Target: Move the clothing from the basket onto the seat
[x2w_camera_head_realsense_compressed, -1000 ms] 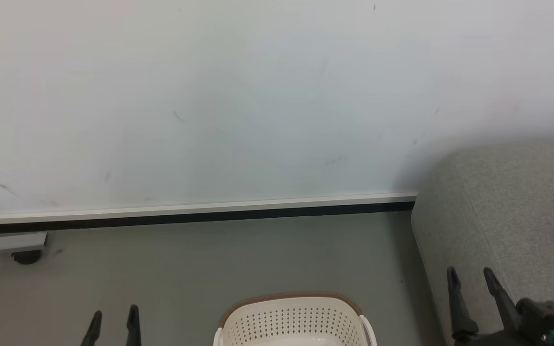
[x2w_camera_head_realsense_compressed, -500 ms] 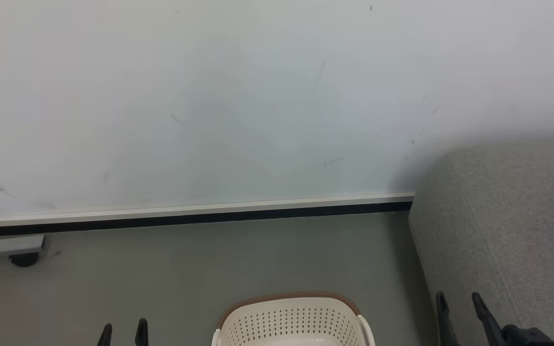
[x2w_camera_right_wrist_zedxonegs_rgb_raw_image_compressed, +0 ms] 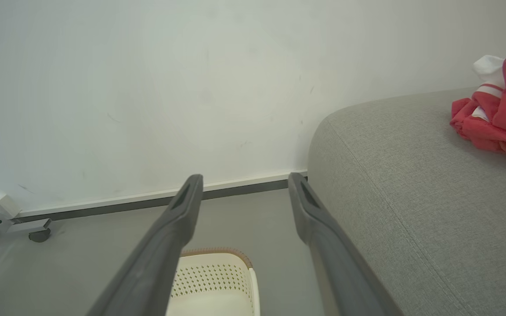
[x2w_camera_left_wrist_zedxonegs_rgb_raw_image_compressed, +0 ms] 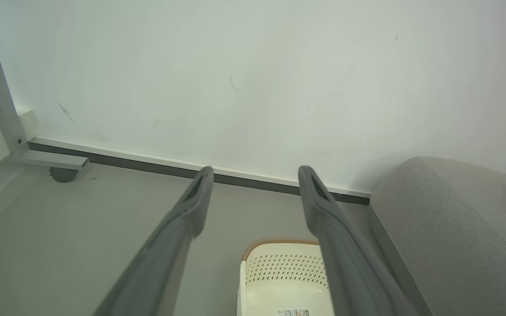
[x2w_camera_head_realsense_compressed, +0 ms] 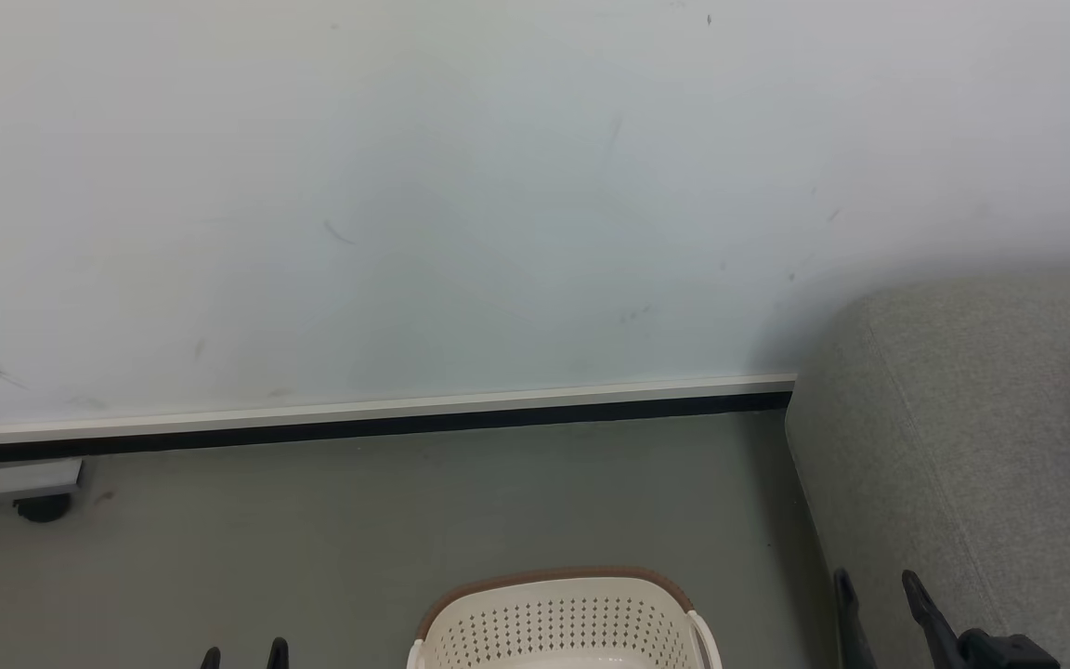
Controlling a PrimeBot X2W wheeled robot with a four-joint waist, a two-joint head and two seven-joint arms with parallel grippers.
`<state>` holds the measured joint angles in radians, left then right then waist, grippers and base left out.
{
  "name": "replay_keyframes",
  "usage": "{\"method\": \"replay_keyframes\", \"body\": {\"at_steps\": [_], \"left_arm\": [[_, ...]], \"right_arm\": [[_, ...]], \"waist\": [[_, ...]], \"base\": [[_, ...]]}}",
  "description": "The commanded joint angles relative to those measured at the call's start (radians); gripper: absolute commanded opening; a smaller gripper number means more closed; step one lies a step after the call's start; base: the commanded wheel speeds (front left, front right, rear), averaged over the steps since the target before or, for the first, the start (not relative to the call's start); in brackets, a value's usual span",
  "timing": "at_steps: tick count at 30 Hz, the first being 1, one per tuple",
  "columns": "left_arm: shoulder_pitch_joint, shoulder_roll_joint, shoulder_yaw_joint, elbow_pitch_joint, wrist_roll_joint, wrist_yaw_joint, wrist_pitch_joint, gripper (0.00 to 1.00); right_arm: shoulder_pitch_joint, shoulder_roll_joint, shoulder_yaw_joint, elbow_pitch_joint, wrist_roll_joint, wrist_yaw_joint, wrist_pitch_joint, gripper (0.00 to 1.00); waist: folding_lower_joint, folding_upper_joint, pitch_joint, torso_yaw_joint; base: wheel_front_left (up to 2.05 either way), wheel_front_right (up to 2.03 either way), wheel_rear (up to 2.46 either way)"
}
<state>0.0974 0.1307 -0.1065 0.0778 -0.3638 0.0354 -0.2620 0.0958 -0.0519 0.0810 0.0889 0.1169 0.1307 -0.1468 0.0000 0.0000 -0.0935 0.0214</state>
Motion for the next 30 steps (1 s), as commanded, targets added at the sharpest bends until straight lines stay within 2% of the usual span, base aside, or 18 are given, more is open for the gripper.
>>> {"method": "replay_keyframes", "body": {"at_steps": [1,15,16,20,30], "left_arm": [[0.006,-0.001,0.007,0.002,0.013,-0.008,-0.004,1.00],[0.013,-0.025,0.028,0.016,0.019,-0.030,-0.004,1.00],[0.001,-0.026,0.027,0.014,0.021,-0.027,0.000,0.00],[0.003,-0.035,0.028,0.047,0.010,-0.027,0.010,0.00],[-0.020,-0.041,0.055,0.052,-0.162,-0.042,0.067,0.00]], "right_arm": [[0.004,0.003,0.003,0.004,-0.003,0.000,-0.004,1.00],[0.001,0.004,0.015,0.006,0.015,0.000,-0.005,1.00],[0.000,0.001,0.012,0.002,0.008,0.000,-0.003,0.00],[0.016,0.001,0.012,0.030,0.021,0.000,-0.002,0.00],[0.005,-0.015,0.001,0.025,0.240,0.000,0.013,0.00]], "waist": [[0.0000,0.0000,0.000,-0.001],[0.0000,0.0000,0.004,-0.014],[0.0000,0.0000,0.003,-0.014],[0.0000,0.0000,0.004,-0.014],[0.0000,0.0000,0.011,-0.015]], "base": [[0.00,0.00,0.00],[0.00,0.00,0.00],[0.00,0.00,0.00],[0.00,0.00,0.00],[0.00,0.00,0.00]]}}
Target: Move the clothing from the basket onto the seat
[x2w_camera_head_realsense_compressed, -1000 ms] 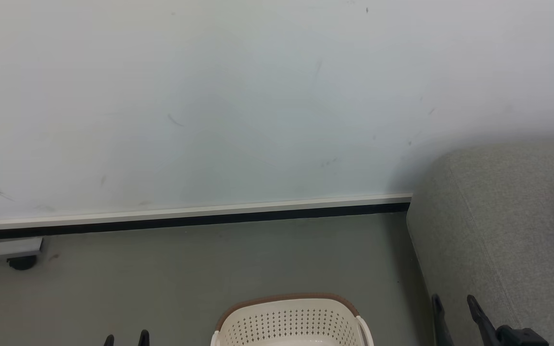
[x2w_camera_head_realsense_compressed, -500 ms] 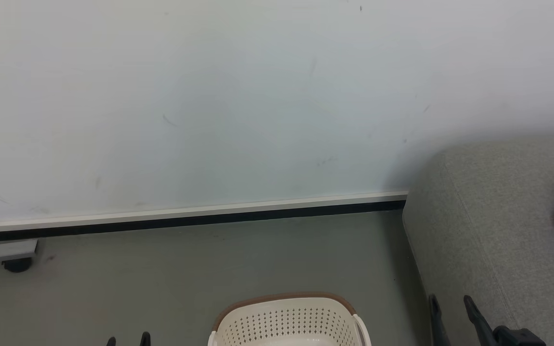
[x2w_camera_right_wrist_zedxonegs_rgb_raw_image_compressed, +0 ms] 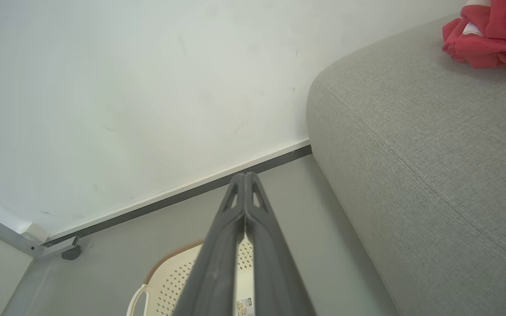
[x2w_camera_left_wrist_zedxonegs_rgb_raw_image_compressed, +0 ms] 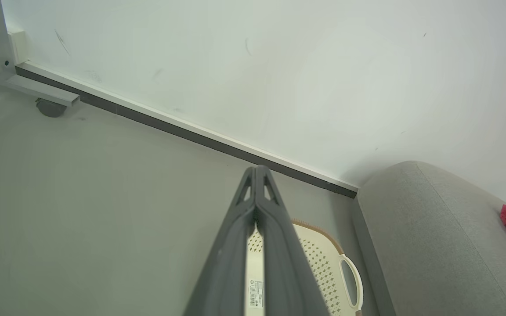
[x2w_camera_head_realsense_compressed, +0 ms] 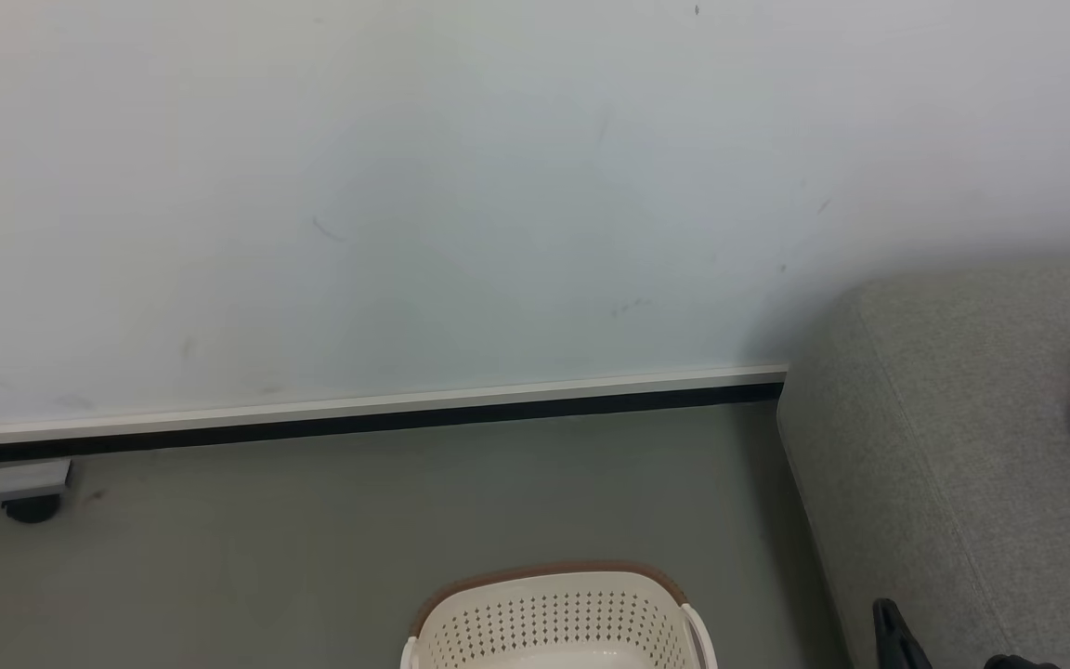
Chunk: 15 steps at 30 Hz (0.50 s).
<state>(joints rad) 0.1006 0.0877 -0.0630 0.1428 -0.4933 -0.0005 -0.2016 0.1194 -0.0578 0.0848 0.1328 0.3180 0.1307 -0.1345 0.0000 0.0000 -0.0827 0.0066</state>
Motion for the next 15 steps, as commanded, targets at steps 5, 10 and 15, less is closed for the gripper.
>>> {"method": "replay_keyframes", "body": {"at_steps": [5,10,15], "left_arm": [[-0.033,-0.001,0.022,-0.014,-0.112,-0.011,0.031,0.00],[-0.040,-0.003,0.031,-0.015,-0.172,-0.015,0.049,0.00],[-0.048,-0.006,0.041,-0.016,-0.243,-0.020,0.072,0.00]], "right_arm": [[-0.026,-0.017,-0.006,-0.020,0.140,0.000,0.007,0.00],[-0.031,-0.023,-0.009,-0.021,0.216,0.000,0.010,0.00],[-0.036,-0.032,-0.011,-0.023,0.308,0.000,0.015,0.00]], "waist": [[0.0000,0.0000,0.004,0.000],[0.0000,0.0000,0.007,-0.001],[0.0000,0.0000,0.011,-0.001]], "base": [[0.00,0.00,0.00],[0.00,0.00,0.00],[0.00,0.00,0.00]]}}
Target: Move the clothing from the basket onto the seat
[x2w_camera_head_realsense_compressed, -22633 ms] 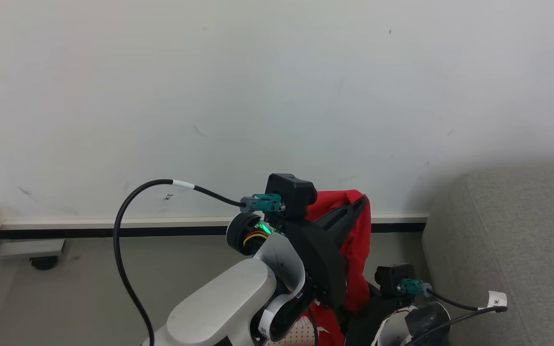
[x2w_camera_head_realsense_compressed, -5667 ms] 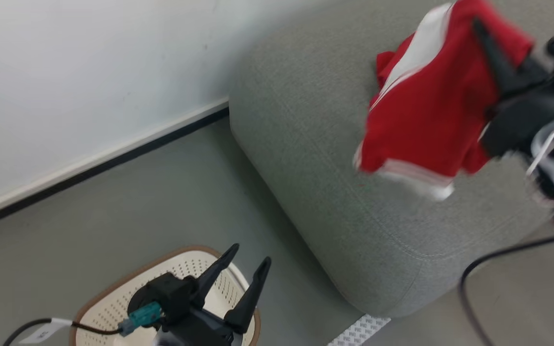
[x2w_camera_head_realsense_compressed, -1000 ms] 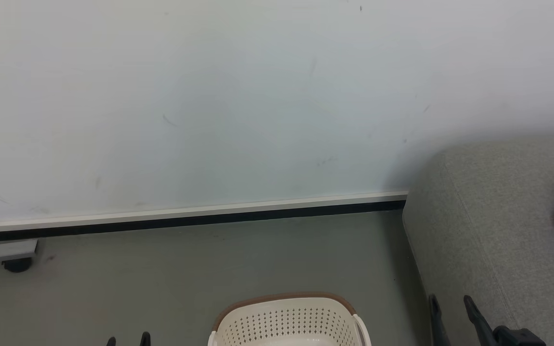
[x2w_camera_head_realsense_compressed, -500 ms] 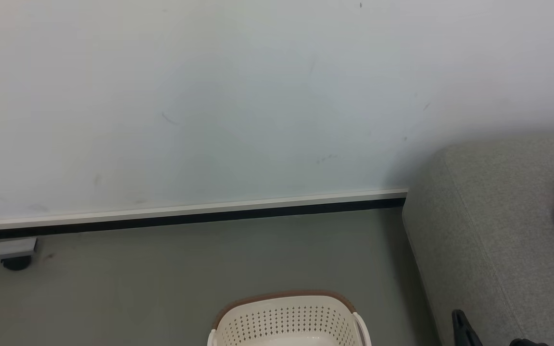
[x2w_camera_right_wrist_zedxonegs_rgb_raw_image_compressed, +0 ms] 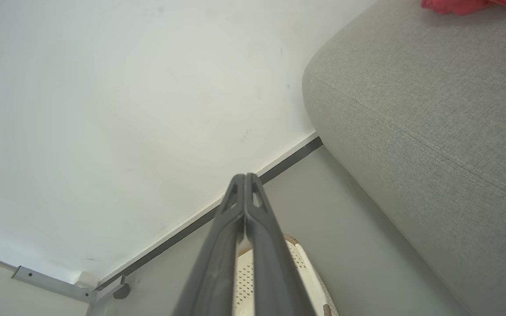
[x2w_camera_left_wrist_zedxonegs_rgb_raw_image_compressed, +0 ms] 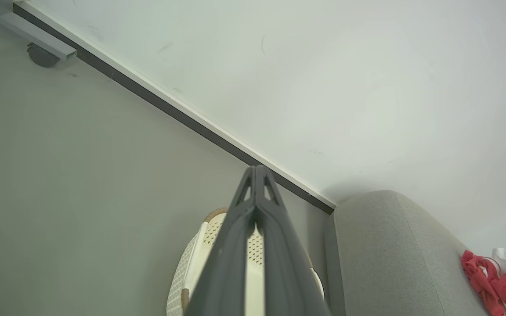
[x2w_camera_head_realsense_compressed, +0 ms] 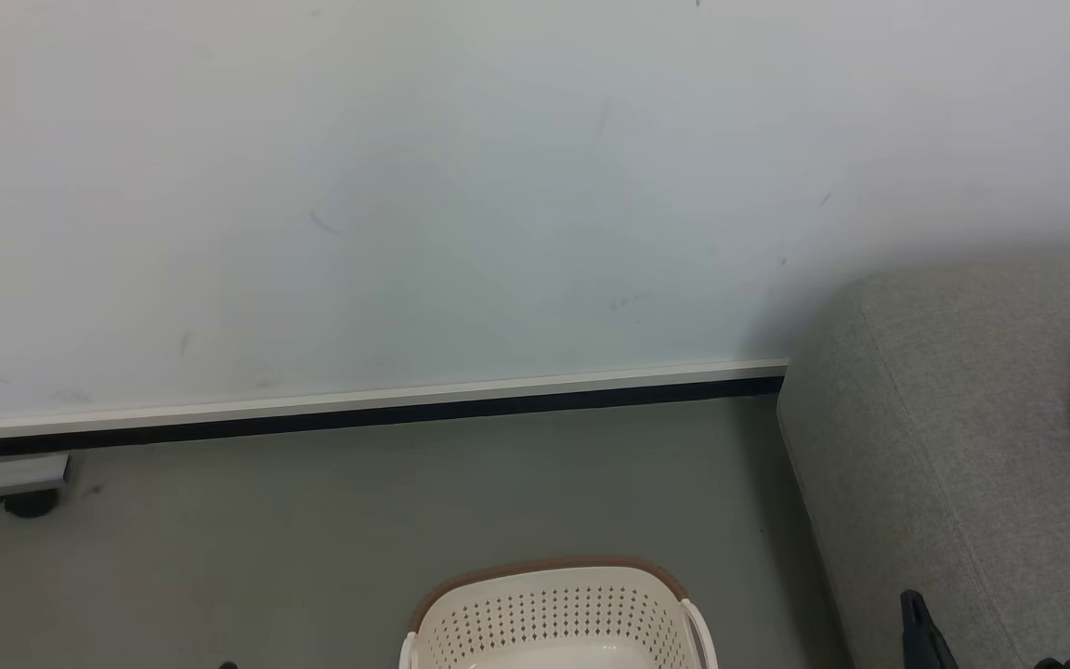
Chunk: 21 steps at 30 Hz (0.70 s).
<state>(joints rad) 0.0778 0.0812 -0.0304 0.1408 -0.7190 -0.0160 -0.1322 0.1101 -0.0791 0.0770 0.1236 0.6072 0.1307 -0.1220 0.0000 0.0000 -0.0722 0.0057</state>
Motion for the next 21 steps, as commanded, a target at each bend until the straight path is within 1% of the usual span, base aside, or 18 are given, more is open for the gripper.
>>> {"method": "replay_keyframes", "body": {"at_steps": [1,21], "left_arm": [[-0.027,0.000,0.011,-0.014,-0.032,-0.005,0.007,0.00],[-0.056,-0.008,0.047,-0.014,-0.278,-0.023,0.085,0.00]], "right_arm": [[-0.028,-0.012,-0.003,-0.014,0.036,0.000,0.003,0.00],[-0.044,-0.045,-0.005,-0.024,0.356,0.000,0.012,0.00]], "waist": [[0.0000,0.0000,0.001,0.000],[0.0000,0.0000,0.015,-0.001]], "base": [[0.00,0.00,0.00],[0.00,0.00,0.00]]}}
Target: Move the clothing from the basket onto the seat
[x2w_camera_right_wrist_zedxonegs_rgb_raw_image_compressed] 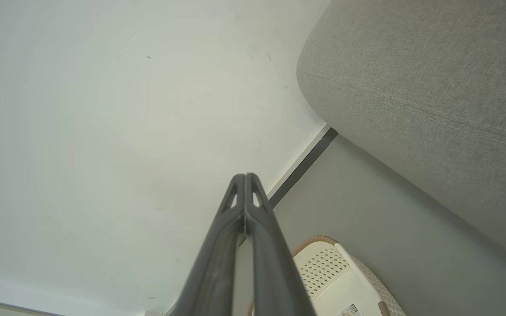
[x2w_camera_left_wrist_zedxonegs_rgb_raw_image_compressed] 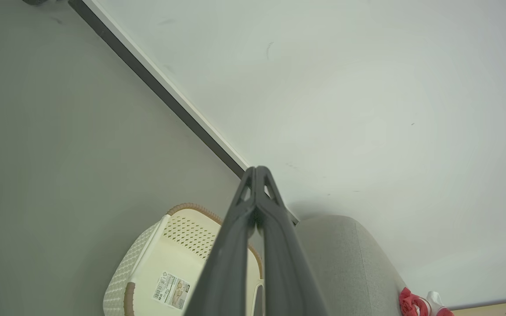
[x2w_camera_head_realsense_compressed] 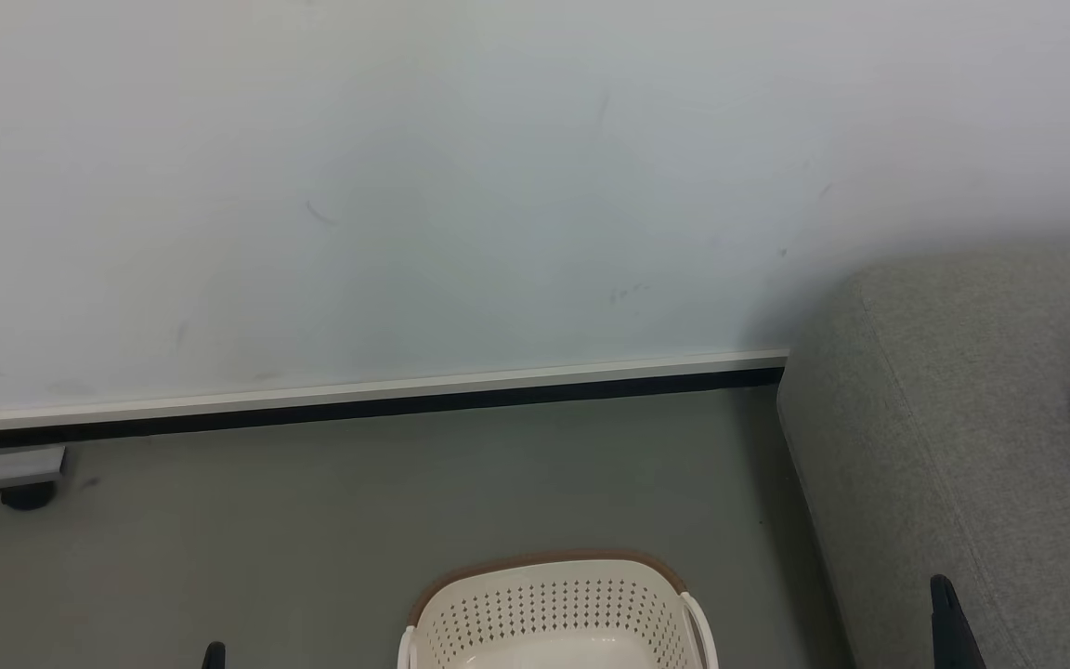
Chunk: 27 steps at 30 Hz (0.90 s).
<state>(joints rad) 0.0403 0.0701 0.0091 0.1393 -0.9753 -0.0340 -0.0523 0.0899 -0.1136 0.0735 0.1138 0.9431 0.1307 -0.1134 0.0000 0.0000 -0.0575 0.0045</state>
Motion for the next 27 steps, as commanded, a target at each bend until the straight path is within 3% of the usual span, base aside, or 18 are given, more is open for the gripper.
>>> {"method": "replay_keyframes", "body": {"at_steps": [1,27], "left_arm": [[-0.019,0.003,0.009,-0.012,-0.033,-0.006,0.009,0.00],[-0.053,-0.006,0.046,-0.009,-0.284,-0.026,0.089,0.00]], "right_arm": [[-0.025,-0.012,-0.001,-0.015,0.035,0.000,0.003,0.00],[-0.040,-0.056,0.009,-0.026,0.372,0.000,0.001,0.00]], "waist": [[0.0000,0.0000,0.001,0.000],[0.0000,0.0000,0.019,-0.002]], "base": [[0.00,0.00,0.00],[0.00,0.00,0.00]]}}
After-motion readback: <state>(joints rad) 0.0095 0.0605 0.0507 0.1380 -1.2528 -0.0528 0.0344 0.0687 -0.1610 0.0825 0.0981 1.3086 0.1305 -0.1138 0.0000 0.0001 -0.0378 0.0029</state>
